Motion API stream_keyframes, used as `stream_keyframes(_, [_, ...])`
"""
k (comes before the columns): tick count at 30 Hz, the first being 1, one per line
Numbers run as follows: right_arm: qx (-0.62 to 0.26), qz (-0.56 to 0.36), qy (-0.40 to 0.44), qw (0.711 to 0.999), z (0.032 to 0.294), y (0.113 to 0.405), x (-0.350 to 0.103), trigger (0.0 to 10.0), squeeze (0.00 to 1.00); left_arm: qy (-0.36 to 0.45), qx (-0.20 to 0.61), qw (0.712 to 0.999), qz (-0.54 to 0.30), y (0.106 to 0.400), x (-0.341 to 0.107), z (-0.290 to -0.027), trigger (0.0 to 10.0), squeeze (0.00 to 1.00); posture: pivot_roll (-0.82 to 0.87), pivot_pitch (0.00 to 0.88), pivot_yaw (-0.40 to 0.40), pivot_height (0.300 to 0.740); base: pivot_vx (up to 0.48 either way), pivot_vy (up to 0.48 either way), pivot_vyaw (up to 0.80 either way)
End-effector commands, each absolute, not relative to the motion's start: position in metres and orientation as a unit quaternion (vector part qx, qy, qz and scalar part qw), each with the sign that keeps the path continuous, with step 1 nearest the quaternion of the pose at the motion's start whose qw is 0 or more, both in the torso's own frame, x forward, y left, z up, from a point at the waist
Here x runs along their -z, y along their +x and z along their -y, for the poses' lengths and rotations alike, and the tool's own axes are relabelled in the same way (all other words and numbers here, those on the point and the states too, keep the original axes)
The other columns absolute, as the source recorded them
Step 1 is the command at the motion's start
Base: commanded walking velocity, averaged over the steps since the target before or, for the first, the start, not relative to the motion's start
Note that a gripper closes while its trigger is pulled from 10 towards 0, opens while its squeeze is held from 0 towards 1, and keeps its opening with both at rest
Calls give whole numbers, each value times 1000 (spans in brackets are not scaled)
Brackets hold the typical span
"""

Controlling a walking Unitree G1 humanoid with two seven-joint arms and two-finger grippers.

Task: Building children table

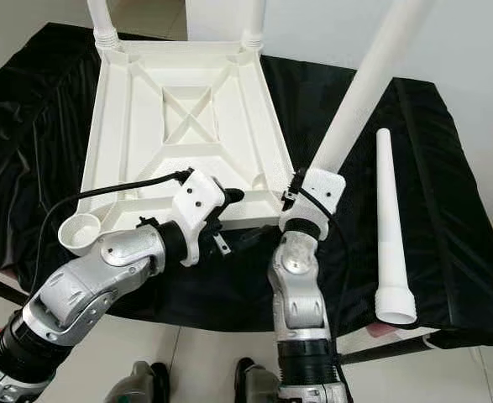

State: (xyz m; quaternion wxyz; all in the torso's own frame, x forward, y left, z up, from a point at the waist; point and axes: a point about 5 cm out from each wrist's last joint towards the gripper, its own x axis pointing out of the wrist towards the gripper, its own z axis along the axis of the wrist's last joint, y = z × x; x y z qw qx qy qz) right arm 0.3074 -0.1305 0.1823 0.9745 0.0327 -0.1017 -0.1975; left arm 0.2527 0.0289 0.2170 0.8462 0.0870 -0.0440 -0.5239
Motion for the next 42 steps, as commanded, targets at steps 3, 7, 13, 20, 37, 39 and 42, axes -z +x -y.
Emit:
stream_keyframes(3, [211,27,19,977,136,308,-150,10000,0,92,558,823,51,246,-221,-26,10000,0,92,200,-39,740,0,0,0])
stream_keyframes(7, [198,31,26,979,134,308,-151,10000,0,91,559,823,51,245,-221,-25,10000,0,93,196,-46,740,0,0,0])
stream_keyframes(13, [149,70,38,986,135,305,-156,10000,1000,90,559,822,51,245,-220,-25,10000,0,89,190,-48,740,0,0,0])
stream_keyframes(20, [96,104,40,989,148,304,-162,10000,1000,88,560,822,52,244,-220,-24,10000,0,85,183,-51,740,0,0,0])
stream_keyframes(37, [-23,142,18,989,159,302,-175,10000,0,87,562,821,55,244,-220,-22,10000,0,74,175,-56,740,0,0,0])
stream_keyframes(39, [-54,151,12,987,165,301,-180,10000,0,88,566,818,53,242,-219,-22,10000,0,74,181,-57,740,0,0,0])
stream_keyframes(42, [-66,153,8,986,168,300,-182,10000,0,88,568,817,52,241,-219,-22,10000,0,75,186,-56,740,0,0,0])
